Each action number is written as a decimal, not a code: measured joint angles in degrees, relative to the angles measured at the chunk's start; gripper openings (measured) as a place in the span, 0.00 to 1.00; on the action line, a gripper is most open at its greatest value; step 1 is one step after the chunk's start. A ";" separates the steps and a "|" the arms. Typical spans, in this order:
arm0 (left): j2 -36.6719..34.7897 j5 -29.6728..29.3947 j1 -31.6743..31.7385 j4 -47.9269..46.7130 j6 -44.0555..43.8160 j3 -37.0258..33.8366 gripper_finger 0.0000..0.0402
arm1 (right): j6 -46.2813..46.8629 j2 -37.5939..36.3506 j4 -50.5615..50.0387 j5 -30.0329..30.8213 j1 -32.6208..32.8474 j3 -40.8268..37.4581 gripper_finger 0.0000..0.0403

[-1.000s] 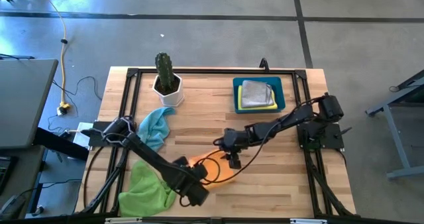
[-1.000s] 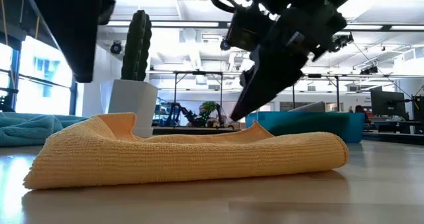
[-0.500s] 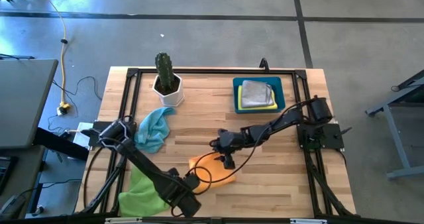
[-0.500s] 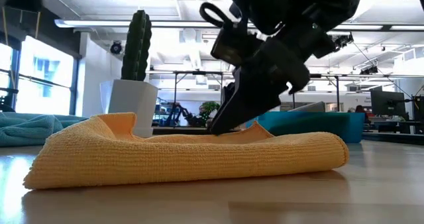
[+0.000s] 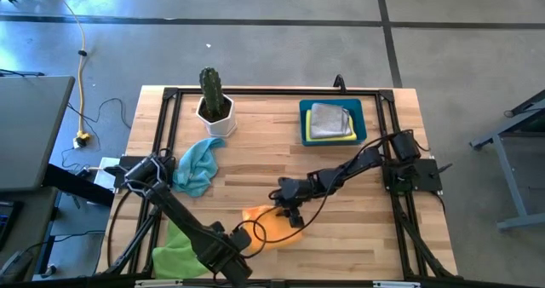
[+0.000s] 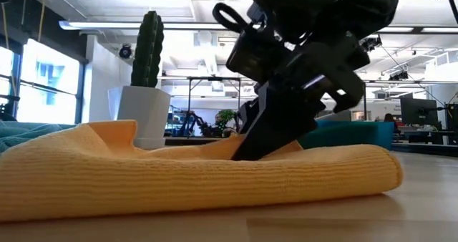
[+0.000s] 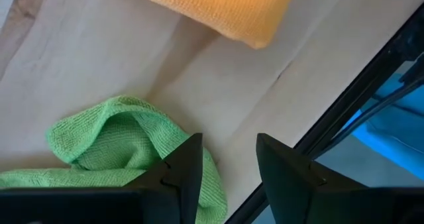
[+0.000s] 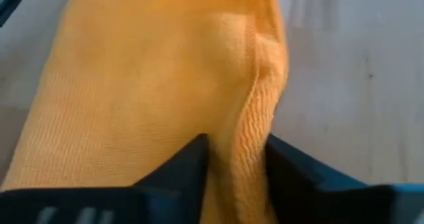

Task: Fold microfiber towels
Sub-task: Put the folded orange microfiber cloth into the blue bin, then fold the blue microfiber cloth

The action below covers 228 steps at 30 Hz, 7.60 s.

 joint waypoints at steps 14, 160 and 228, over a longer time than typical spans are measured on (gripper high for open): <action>0.00 -0.27 0.00 -2.09 0.00 0.00 0.32 | 2.05 -2.60 -6.25 4.78 1.64 -0.38 0.01; -11.54 -1.84 29.16 -7.63 22.72 -37.34 0.29 | 18.70 -58.97 -52.30 17.53 -33.42 -0.36 0.42; -18.95 -0.01 11.81 29.70 8.09 -30.05 0.29 | -3.43 -8.88 6.90 6.81 -14.36 -7.90 0.42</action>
